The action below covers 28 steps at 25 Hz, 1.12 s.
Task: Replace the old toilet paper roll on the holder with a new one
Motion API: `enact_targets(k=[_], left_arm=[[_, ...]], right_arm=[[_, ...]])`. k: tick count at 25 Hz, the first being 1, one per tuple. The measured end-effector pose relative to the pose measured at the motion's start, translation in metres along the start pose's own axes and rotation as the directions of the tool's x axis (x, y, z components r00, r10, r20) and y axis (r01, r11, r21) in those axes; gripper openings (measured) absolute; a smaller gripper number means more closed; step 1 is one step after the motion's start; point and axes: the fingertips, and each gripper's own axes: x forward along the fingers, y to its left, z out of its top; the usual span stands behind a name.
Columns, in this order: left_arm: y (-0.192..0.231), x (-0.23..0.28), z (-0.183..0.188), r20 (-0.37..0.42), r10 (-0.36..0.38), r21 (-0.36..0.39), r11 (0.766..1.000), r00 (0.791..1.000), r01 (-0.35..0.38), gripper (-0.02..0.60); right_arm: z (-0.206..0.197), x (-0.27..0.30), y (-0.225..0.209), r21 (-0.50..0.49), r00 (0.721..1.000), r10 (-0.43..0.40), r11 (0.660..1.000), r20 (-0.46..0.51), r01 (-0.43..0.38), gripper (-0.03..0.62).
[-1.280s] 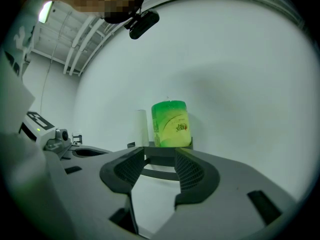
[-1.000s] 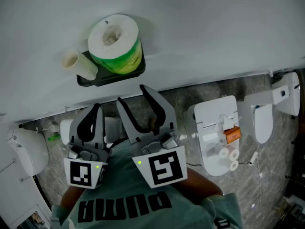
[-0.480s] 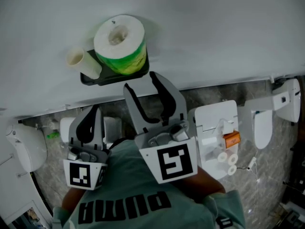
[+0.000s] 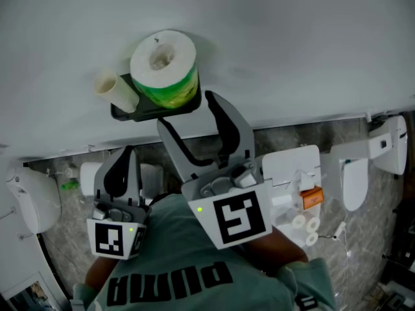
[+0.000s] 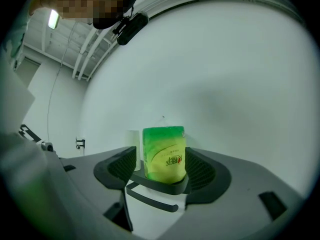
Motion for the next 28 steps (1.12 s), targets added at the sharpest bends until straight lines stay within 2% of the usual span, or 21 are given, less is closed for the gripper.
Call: enact_targets(k=[6, 12, 16, 28], left_arm=[[-0.003, 0.003, -0.005, -0.011, 0.011, -0.004, 1.0, 1.0, -0.011, 0.005], [-0.001, 0.007, -0.006, -0.009, 0.035, -0.03, 0.999, 0.999, -0.036, 0.005], [0.008, 0.007, -0.01, -0.031, 0.067, -0.023, 0.997, 0.997, -0.067, 0.005], [0.023, 0.019, -0.013, -0.062, 0.076, -0.042, 0.996, 0.995, -0.078, 0.005]], right_arm=[[0.008, 0.008, -0.003, -0.003, 0.999, 0.038, 0.999, 0.012, -0.038, 0.352], [0.013, 0.023, -0.007, -0.018, 0.997, 0.072, 0.997, 0.0, -0.072, 0.388], [0.014, 0.034, -0.005, -0.022, 0.996, 0.091, 0.996, -0.004, -0.091, 0.403], [0.012, 0.057, -0.004, -0.043, 0.995, 0.099, 0.994, -0.026, -0.1, 0.425]])
